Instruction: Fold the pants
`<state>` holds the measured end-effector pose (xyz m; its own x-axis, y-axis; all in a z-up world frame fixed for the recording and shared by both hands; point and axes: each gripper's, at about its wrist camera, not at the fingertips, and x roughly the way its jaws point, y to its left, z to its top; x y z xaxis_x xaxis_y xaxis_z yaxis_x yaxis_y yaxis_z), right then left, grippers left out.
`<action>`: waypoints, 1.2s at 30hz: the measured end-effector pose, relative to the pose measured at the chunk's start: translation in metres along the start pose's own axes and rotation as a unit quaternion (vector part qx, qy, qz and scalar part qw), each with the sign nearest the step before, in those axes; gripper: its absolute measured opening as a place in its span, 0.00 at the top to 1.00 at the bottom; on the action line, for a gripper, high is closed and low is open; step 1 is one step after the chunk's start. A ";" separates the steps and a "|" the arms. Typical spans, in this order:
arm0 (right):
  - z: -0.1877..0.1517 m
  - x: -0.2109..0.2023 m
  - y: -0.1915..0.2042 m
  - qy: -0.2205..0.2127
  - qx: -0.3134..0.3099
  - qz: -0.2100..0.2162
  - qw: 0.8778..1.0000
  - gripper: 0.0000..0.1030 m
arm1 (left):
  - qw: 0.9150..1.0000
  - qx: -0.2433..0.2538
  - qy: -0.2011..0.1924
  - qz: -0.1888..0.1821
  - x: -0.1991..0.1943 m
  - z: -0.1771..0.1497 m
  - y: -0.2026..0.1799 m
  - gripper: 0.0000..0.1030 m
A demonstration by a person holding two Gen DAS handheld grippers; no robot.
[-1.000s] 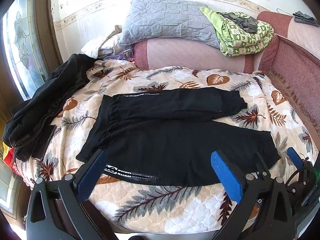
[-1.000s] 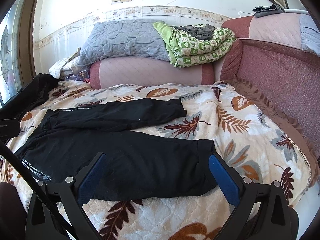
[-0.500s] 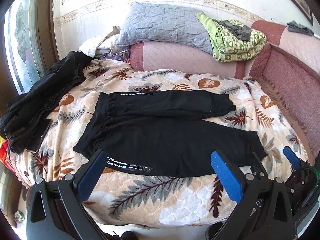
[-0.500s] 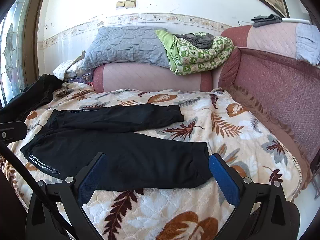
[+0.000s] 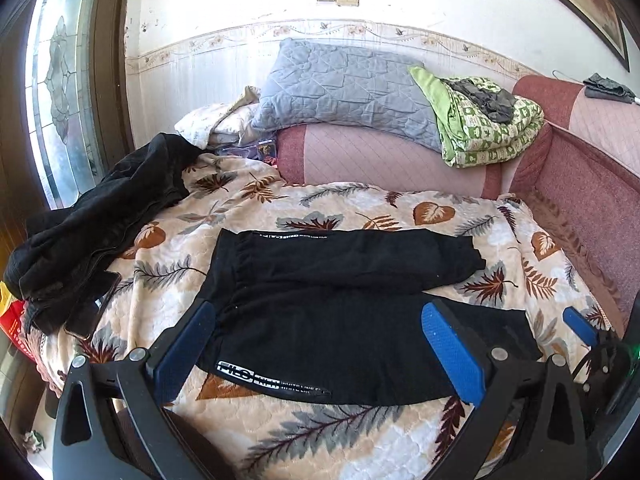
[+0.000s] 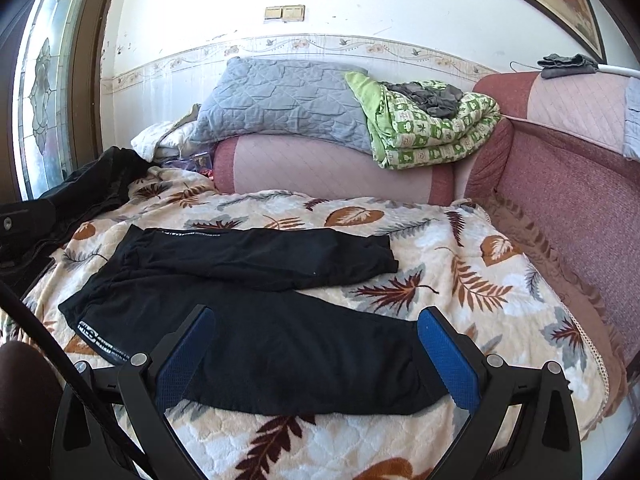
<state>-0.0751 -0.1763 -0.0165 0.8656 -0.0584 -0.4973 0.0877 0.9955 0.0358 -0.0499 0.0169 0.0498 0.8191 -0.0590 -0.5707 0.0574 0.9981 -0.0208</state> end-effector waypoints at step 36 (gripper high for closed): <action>0.095 0.457 -0.077 0.263 -0.057 0.231 0.935 0.04 | 0.932 0.131 0.274 -0.197 0.434 0.085 0.026 0.17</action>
<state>0.3601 -0.2871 -0.1641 0.4332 0.3950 -0.8102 -0.3154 0.9085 0.2742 0.3555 0.0156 -0.1290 0.2951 -0.3311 -0.8963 0.4877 0.8589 -0.1567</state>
